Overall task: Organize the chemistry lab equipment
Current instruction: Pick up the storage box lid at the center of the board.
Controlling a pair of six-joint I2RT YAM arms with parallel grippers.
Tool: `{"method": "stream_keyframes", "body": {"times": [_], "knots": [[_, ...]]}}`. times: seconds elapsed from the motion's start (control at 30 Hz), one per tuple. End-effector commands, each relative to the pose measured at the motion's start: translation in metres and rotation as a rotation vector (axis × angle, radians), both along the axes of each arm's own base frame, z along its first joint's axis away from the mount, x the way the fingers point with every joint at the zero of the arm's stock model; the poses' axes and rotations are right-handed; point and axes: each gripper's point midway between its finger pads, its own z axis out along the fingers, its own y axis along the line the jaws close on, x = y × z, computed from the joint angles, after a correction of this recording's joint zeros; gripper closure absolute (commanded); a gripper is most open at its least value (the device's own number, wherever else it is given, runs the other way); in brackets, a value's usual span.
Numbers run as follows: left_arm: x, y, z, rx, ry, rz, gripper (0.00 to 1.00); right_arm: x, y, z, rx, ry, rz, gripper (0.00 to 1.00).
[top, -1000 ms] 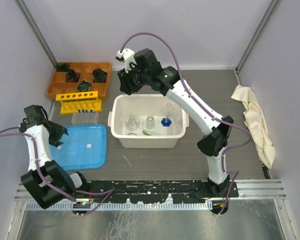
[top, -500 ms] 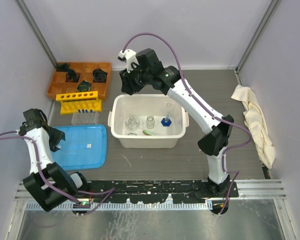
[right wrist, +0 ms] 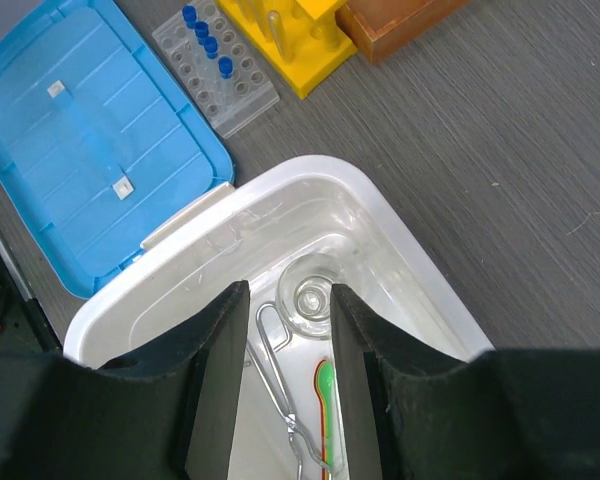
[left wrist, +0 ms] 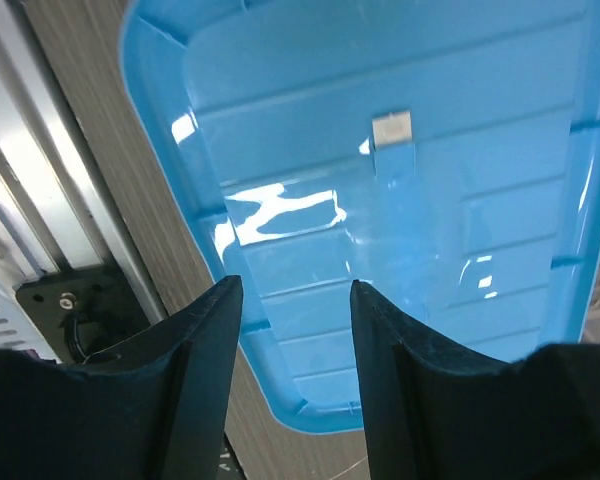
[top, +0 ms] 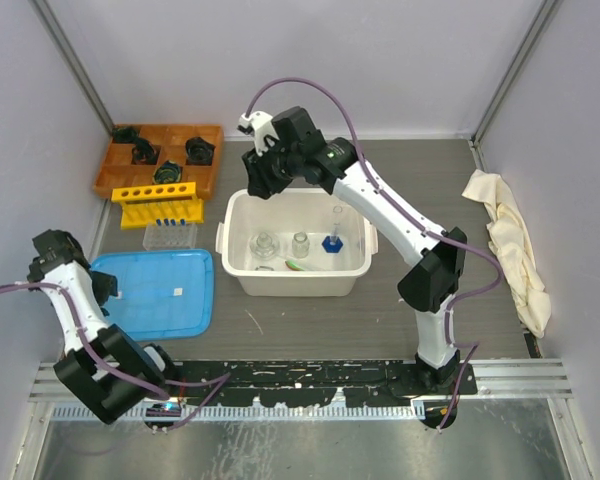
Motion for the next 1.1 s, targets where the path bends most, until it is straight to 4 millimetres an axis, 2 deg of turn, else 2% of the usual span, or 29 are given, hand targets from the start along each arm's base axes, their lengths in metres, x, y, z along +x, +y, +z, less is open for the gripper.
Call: {"method": "stream_keyframes", "body": {"times": [0.0,0.13,0.23,0.37,0.47,0.57,0.77,0.87,1.0,1.07], "knots": [[0.001,0.044,0.017,0.112,-0.017,0.104,0.51,0.003,-0.005,0.054,0.15,-0.052,0.006,0.57],[0.022,0.07,0.013,0.139,-0.06,0.068,0.53,0.011,-0.012,0.056,0.189,-0.021,-0.002,0.58],[0.039,0.083,0.011,0.148,-0.064,-0.06,0.56,0.017,-0.016,0.055,0.202,-0.006,-0.011,0.59],[0.061,0.092,0.014,0.247,-0.046,-0.277,0.59,0.023,-0.019,0.052,0.209,0.009,-0.018,0.59],[0.082,0.091,0.015,0.311,-0.032,-0.441,0.6,0.027,-0.019,0.047,0.214,0.024,-0.022,0.59],[0.112,0.083,0.016,0.308,-0.073,-0.579,0.61,0.032,-0.02,0.045,0.224,0.041,-0.025,0.59],[0.162,0.055,0.017,0.224,-0.015,-0.83,0.61,0.035,-0.019,0.045,0.227,0.044,-0.024,0.6],[0.171,0.049,0.006,0.199,0.02,-0.866,0.61,0.035,-0.022,0.044,0.212,0.037,-0.027,0.6],[0.158,0.064,-0.01,0.21,0.147,-0.83,0.61,0.034,-0.03,0.045,0.185,0.01,-0.04,0.59],[0.156,0.064,-0.012,0.206,0.152,-0.823,0.63,0.034,-0.033,0.044,0.171,-0.001,-0.047,0.59]]}}
